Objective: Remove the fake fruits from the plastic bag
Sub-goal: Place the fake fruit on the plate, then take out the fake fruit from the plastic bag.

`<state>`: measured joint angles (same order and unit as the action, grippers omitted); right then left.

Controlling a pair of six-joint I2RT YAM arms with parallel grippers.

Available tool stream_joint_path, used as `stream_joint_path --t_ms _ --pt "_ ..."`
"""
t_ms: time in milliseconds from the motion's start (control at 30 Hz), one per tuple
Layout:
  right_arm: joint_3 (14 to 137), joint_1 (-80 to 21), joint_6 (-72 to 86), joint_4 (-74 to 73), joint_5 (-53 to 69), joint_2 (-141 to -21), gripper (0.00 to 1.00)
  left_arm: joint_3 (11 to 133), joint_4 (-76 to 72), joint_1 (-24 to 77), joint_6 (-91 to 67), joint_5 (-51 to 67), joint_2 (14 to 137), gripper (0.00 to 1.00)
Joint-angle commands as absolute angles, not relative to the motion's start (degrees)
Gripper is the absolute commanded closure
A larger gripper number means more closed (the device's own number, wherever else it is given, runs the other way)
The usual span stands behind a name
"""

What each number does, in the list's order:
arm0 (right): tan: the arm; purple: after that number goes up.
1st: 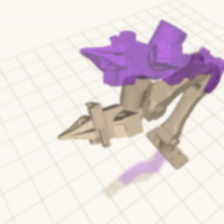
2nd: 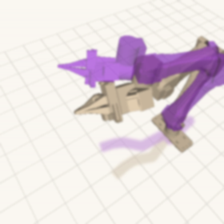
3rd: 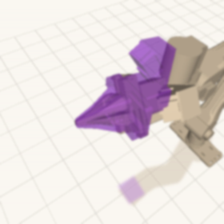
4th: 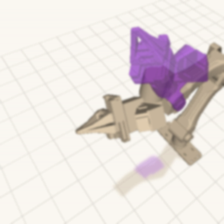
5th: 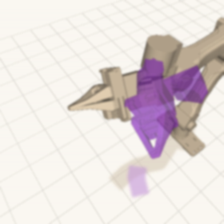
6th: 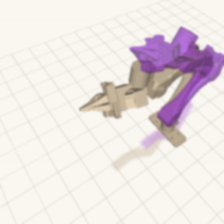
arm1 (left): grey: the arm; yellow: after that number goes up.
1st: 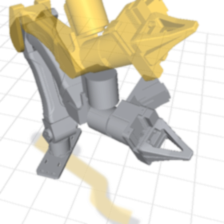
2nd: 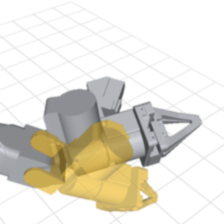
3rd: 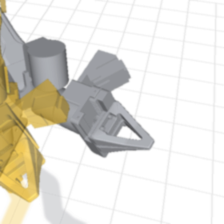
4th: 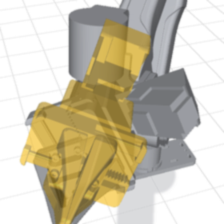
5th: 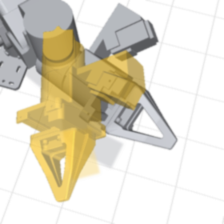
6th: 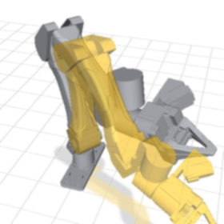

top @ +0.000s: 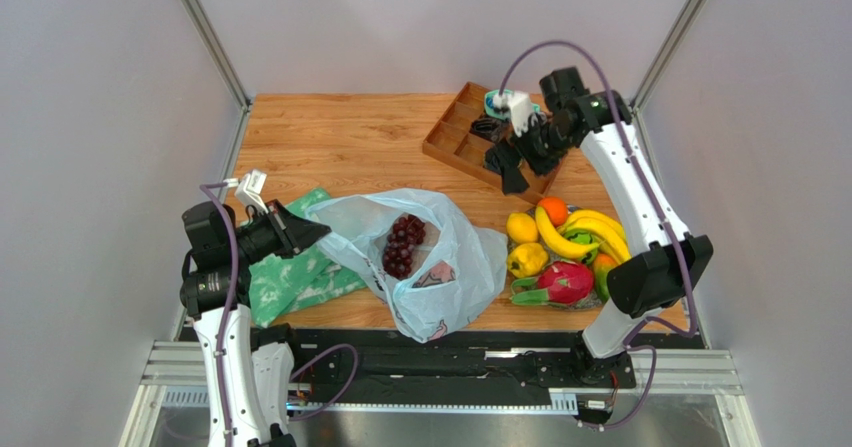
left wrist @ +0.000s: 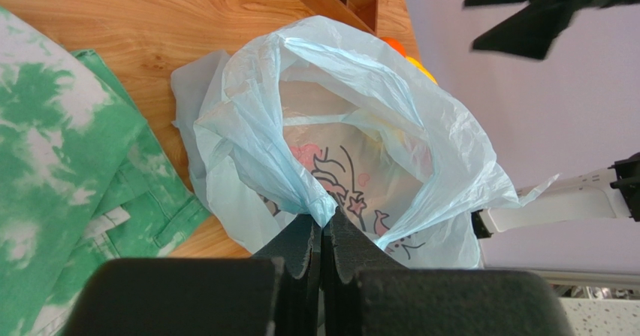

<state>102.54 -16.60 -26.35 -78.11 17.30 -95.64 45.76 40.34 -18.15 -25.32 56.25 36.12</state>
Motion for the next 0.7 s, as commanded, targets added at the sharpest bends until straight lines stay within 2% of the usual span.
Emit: stream_joint_path --t_ms 0,67,100,167,200,300,367,467,667 --pt "117.06 -20.56 -19.54 -73.34 41.81 -93.34 0.00 45.97 41.83 -18.63 -23.12 58.62 36.38 1.00" --pt "117.07 -25.71 -10.84 -62.30 46.58 -93.69 0.00 45.79 42.71 -18.81 -22.94 59.41 36.39 1.00" --pt "117.59 -28.19 -8.55 -59.88 44.58 -95.17 0.11 45.88 42.98 -18.81 -22.77 59.50 36.56 1.00" --pt "119.69 -35.20 -5.46 -56.88 43.95 -97.98 0.22 46.49 43.59 -18.81 -22.59 59.59 36.65 1.00" --pt "119.88 -37.59 -5.62 -56.60 41.07 -99.13 0.29 47.36 43.68 -18.72 -22.24 59.50 36.56 1.00" --pt "118.13 -47.00 -6.86 -56.52 27.31 -103.00 0.35 49.04 46.22 -18.72 -21.27 59.50 36.04 1.00" --pt "116.90 -50.69 -1.62 -56.25 22.44 -105.37 0.39 49.31 47.80 -18.81 -21.36 58.89 35.25 1.00" --pt "113.47 -52.55 5.08 -55.64 15.84 -107.22 0.40 48.52 49.74 -18.81 -21.27 58.10 33.32 1.00" --pt "110.13 -54.14 6.33 -57.13 10.82 -110.91 0.40 45.27 49.92 -18.81 -21.98 56.87 29.36 1.00"
